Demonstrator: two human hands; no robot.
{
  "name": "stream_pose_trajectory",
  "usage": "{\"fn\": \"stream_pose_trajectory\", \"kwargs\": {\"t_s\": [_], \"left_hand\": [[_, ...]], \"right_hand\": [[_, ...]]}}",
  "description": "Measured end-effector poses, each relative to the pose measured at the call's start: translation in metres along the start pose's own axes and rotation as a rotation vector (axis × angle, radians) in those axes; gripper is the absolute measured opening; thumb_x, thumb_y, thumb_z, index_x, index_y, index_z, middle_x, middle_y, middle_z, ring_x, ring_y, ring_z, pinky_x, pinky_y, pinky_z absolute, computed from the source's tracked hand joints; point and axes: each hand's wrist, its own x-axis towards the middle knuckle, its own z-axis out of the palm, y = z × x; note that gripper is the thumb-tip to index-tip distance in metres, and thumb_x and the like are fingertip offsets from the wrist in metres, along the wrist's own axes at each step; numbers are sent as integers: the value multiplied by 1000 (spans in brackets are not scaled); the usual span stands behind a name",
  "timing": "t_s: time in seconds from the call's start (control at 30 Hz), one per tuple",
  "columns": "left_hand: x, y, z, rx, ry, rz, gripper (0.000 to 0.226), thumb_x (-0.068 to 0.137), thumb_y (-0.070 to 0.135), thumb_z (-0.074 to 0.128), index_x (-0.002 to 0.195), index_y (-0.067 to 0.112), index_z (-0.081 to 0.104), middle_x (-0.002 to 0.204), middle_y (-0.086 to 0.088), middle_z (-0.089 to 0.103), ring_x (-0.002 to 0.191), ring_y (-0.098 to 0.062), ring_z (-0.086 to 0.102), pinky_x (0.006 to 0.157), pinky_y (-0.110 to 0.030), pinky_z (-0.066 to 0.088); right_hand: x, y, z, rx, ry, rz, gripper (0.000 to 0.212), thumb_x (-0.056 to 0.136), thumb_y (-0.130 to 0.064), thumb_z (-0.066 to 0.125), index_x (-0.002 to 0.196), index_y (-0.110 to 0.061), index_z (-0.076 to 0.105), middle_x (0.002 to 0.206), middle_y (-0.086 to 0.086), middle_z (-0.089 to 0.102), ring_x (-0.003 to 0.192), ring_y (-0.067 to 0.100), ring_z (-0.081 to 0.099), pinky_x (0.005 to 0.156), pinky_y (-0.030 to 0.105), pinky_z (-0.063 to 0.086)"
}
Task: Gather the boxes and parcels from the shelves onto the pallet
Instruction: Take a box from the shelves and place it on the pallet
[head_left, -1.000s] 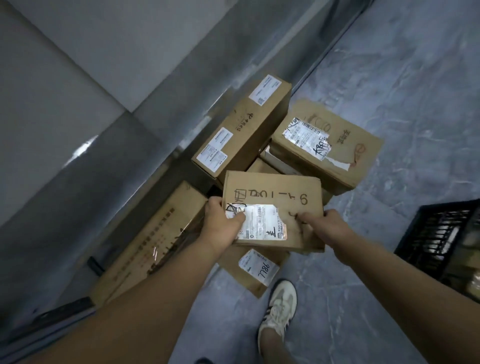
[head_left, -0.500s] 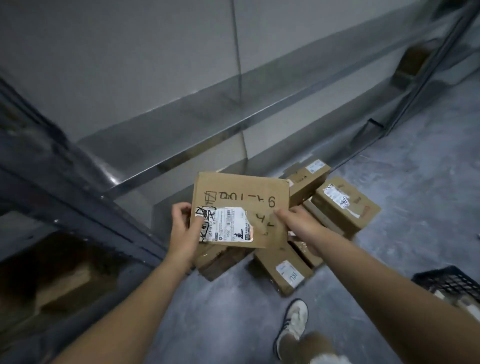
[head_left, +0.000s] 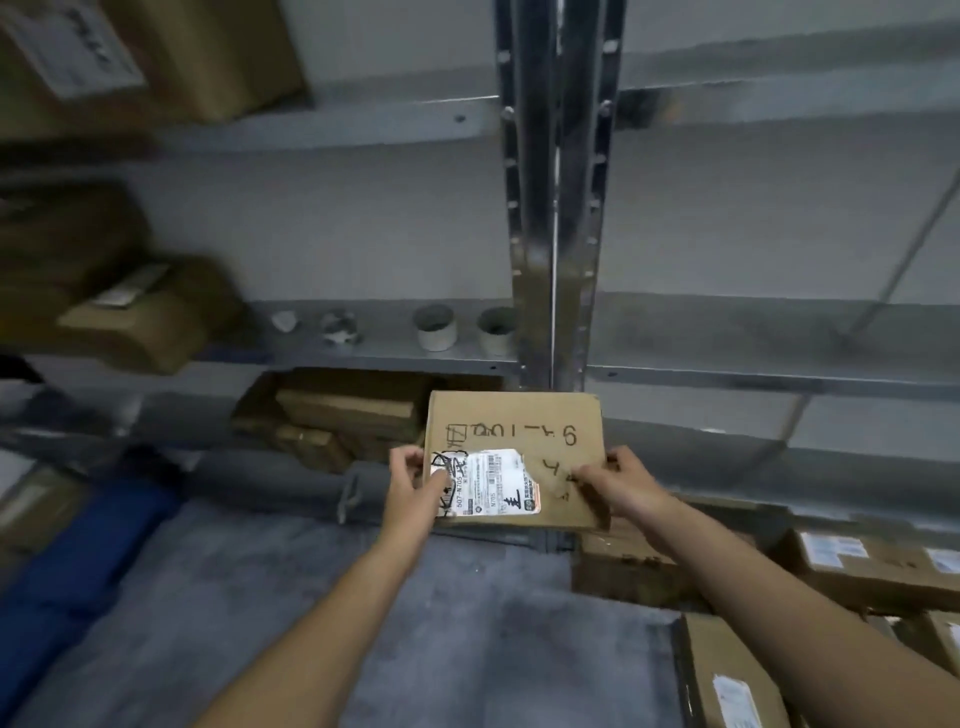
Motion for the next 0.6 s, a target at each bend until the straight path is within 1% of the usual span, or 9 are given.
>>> {"fn": "stream_pose_trajectory", "kwargs": {"t_s": [0.07, 0.13, 0.23, 0.27, 0.37, 0.4, 0.43, 0.5, 0.6], "left_hand": [[-16, -11, -31, -60, 103, -4, 34, 83, 2, 60, 105, 24, 46, 103, -4, 63, 91, -16, 61, 66, -17, 46], [-34, -22, -56, -105, 192, -10, 35, 79, 8, 60, 107, 22, 45, 103, -4, 62, 88, -11, 60, 64, -15, 46], [-52, -34, -89, -152, 296, -57, 30, 86, -1, 57, 105, 20, 45, 100, -3, 62, 82, -7, 60, 61, -15, 47], [-56, -35, -101, -167, 329, -71, 30, 88, -2, 55, 105, 20, 45, 100, -4, 62, 81, -8, 60, 60, -16, 47], [-63, -38, -144, -230, 422, -99, 29, 88, 0, 55, 108, 17, 45, 102, -8, 62, 84, -15, 62, 65, -24, 50], [-66, -40, -161, -246, 446, -108, 29, 87, 2, 57, 109, 17, 44, 104, -9, 63, 87, -17, 63, 67, -27, 51], [-70, -41, -178, -255, 469, -118, 30, 87, 4, 58, 109, 18, 44, 105, -9, 63, 89, -20, 64, 68, -29, 51], [-77, -45, -214, -268, 524, -141, 29, 86, 9, 61, 107, 22, 45, 105, -5, 64, 91, -20, 66, 64, -26, 51], [-85, -59, -271, -322, 627, -151, 28, 86, 7, 62, 101, 24, 44, 104, -3, 63, 87, -17, 66, 54, -21, 51]], "right_hand": [[1, -9, 23, 3, -111, -51, 58, 87, -30, 67, 135, -11, 40, 133, 10, 51, 111, 24, 57, 75, 31, 52], [0, -17, 44, -36, -177, -77, 55, 88, -23, 66, 136, -11, 41, 134, 11, 51, 114, 25, 56, 83, 34, 52], [-8, -32, 79, -97, -258, -100, 53, 90, -10, 59, 139, -12, 40, 138, 11, 46, 120, 27, 52, 94, 40, 50], [-10, -40, 91, -116, -286, -119, 52, 90, -8, 57, 139, -13, 40, 138, 11, 46, 118, 27, 53, 90, 38, 52], [-16, -71, 133, -101, -378, -177, 52, 92, -3, 55, 140, -16, 41, 125, 5, 54, 95, 17, 59, 54, 20, 53], [-18, -82, 151, -108, -387, -192, 52, 91, -4, 56, 140, -17, 40, 124, 5, 54, 91, 16, 59, 51, 20, 52], [-19, -94, 170, -133, -374, -211, 53, 91, -7, 57, 140, -19, 40, 129, 7, 52, 95, 18, 60, 56, 24, 55], [-25, -117, 217, -205, -334, -271, 55, 88, -11, 61, 139, -21, 42, 138, 10, 45, 112, 28, 56, 81, 41, 57], [-42, -140, 295, -373, -295, -372, 62, 85, -21, 67, 141, -24, 40, 141, 7, 37, 127, 31, 43, 105, 50, 42]]}}
